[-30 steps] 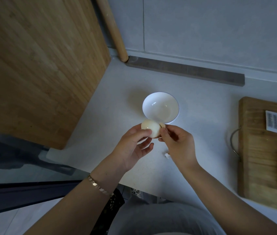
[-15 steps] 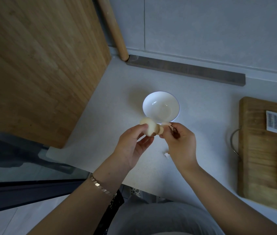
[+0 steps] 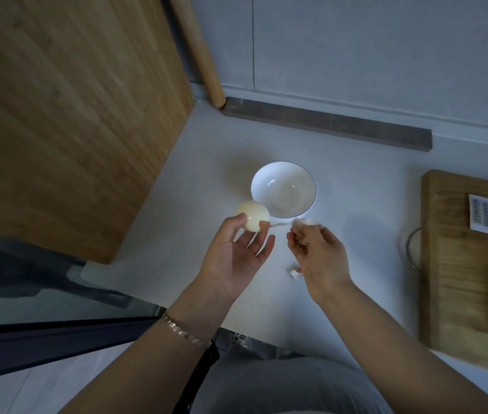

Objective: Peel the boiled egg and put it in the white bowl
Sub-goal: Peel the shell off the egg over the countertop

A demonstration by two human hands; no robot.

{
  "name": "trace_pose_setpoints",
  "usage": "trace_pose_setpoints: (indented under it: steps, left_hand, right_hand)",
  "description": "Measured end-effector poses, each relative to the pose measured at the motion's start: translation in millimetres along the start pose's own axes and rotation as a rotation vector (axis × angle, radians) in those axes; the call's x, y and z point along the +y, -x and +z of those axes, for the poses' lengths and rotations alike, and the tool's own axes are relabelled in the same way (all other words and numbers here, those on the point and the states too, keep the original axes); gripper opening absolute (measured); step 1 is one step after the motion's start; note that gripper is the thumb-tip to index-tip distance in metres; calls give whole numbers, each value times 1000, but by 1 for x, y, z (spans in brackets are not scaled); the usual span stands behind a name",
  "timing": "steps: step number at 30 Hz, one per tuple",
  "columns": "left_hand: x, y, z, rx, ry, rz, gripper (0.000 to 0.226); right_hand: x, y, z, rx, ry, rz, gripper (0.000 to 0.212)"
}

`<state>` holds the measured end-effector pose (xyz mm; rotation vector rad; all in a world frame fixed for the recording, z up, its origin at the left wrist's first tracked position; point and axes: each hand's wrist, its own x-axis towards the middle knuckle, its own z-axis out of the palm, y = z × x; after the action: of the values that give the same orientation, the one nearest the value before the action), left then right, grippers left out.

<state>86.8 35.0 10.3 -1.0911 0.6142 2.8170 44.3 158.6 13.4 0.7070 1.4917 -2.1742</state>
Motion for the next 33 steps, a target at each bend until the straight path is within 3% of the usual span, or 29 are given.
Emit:
trace_pose_setpoints:
  steps: [4,12,17,20,23,29,33]
  left_hand:
    - [2,0,1,32,70,14,19]
    - [-3,-4,-3,64,24,37,23]
    - [-8,-7,-3,82,-124,144,13]
    - [-10,-6,-5,58,-259,220,27]
    - [-13,-5,-5,71,-235,243,40]
    - [-13,-5,-3,35,-142,183,14]
    - [-4,-2,-6,11,-2,34,26]
  right_hand:
    - [-1,-2,-3,48,-131,-23,31]
    - [2,2,6,-164,127,-6,5]
    - [9,5,15,-158,297,-87,9]
    - [11,6,15,-157,375,-137,4]
    - [12,6,14,-143,374,-176,9]
    - [10,4,9,-123,292,-176,19]
    - [5,1,2,-120,270,-118,20]
